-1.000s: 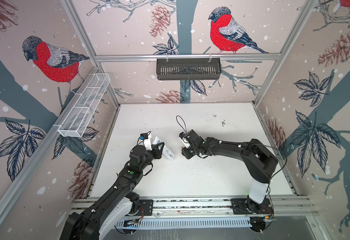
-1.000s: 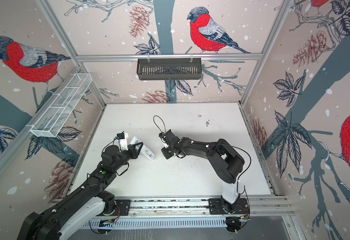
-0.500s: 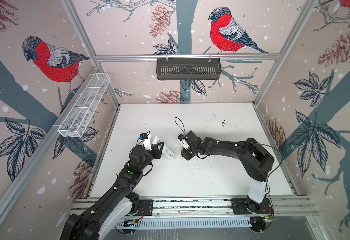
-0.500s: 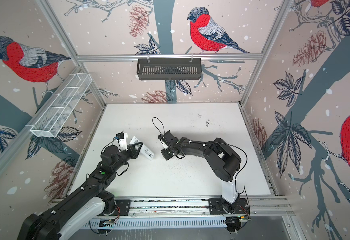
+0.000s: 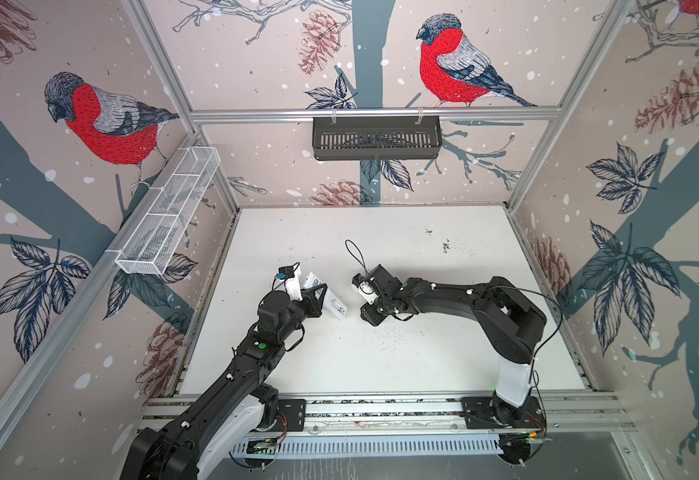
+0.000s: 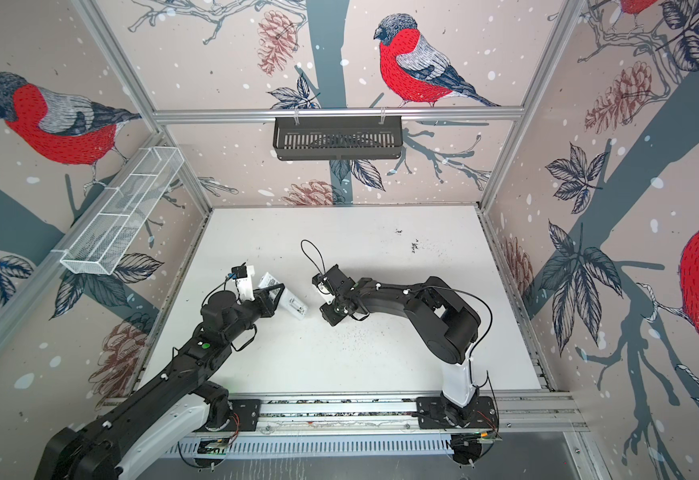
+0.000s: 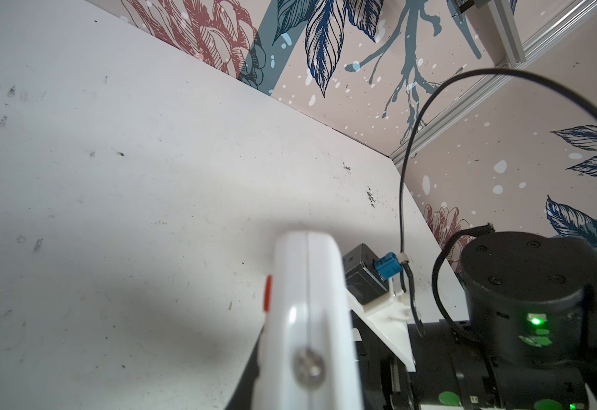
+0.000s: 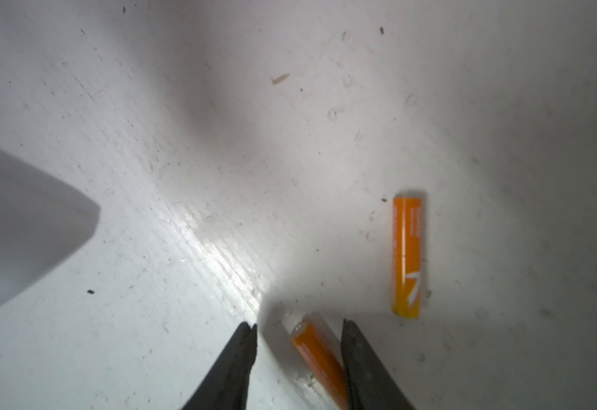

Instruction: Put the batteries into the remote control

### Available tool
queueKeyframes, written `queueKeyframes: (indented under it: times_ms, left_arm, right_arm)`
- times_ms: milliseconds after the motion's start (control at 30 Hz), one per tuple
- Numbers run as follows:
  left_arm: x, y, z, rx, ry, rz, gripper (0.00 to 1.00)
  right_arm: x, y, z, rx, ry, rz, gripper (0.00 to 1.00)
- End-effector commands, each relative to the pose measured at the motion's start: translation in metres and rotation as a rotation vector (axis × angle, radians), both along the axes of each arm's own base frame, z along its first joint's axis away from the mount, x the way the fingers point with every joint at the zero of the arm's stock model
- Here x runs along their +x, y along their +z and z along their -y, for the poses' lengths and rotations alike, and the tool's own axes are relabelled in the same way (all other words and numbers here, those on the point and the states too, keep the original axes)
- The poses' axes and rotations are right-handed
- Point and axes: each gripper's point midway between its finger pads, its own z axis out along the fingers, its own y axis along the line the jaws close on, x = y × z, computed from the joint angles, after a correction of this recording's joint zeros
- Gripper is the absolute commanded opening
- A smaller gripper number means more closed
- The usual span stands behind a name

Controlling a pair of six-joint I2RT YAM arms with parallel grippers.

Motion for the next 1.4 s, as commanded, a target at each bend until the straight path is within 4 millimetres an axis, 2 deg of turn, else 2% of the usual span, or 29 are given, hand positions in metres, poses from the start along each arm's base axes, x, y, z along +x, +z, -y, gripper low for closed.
queueKeyframes:
  times_ms: [0, 167, 333, 533, 633, 767, 833, 933, 1000, 1167, 1233, 1367]
  left_arm:
    - [0.003, 0.006, 0.000, -0.013, 0.005, 0.020, 0.00]
    - [0.004, 0.006, 0.001, -0.017, 0.000, 0.019, 0.00]
    - [0.004, 0.006, -0.001, -0.016, 0.007, 0.019, 0.00]
    - [0.002, 0.005, -0.003, -0.015, 0.011, 0.019, 0.00]
    - [0.002, 0.005, -0.003, -0.017, 0.014, 0.020, 0.00]
    - [0.002, 0.005, -0.002, -0.017, 0.010, 0.021, 0.00]
    - [0.003, 0.005, -0.002, -0.019, 0.009, 0.019, 0.00]
    - [0.003, 0.005, -0.001, -0.022, 0.005, 0.021, 0.00]
    - [0.003, 0.006, -0.001, -0.022, 0.006, 0.022, 0.00]
    - [0.003, 0.006, -0.001, -0.023, 0.006, 0.022, 0.00]
    - [0.003, 0.006, -0.002, -0.022, 0.008, 0.022, 0.00]
    - [0.003, 0.009, -0.003, -0.022, 0.016, 0.030, 0.00]
  right_arm:
    - [-0.003, 0.000, 0.003, -0.017, 0.024, 0.009, 0.43]
    - [-0.015, 0.005, -0.004, 0.003, 0.089, 0.017, 0.44]
    - [-0.021, 0.002, -0.011, 0.010, 0.120, -0.002, 0.44]
    - [-0.046, -0.003, -0.015, 0.008, 0.217, -0.039, 0.44]
    - [-0.060, -0.002, -0.006, 0.002, 0.255, -0.041, 0.43]
    - [-0.067, 0.001, 0.017, -0.026, 0.249, -0.022, 0.42]
    - [-0.068, 0.007, 0.025, -0.017, 0.236, -0.010, 0.43]
    - [-0.058, 0.013, 0.042, -0.019, 0.159, 0.004, 0.44]
    - [-0.064, 0.016, 0.046, -0.021, 0.161, 0.005, 0.47]
    - [-0.107, 0.023, 0.023, 0.010, 0.303, 0.027, 0.59]
    - [-0.114, 0.021, 0.015, -0.005, 0.315, 0.049, 0.61]
    - [-0.118, 0.013, 0.000, -0.025, 0.309, 0.085, 0.59]
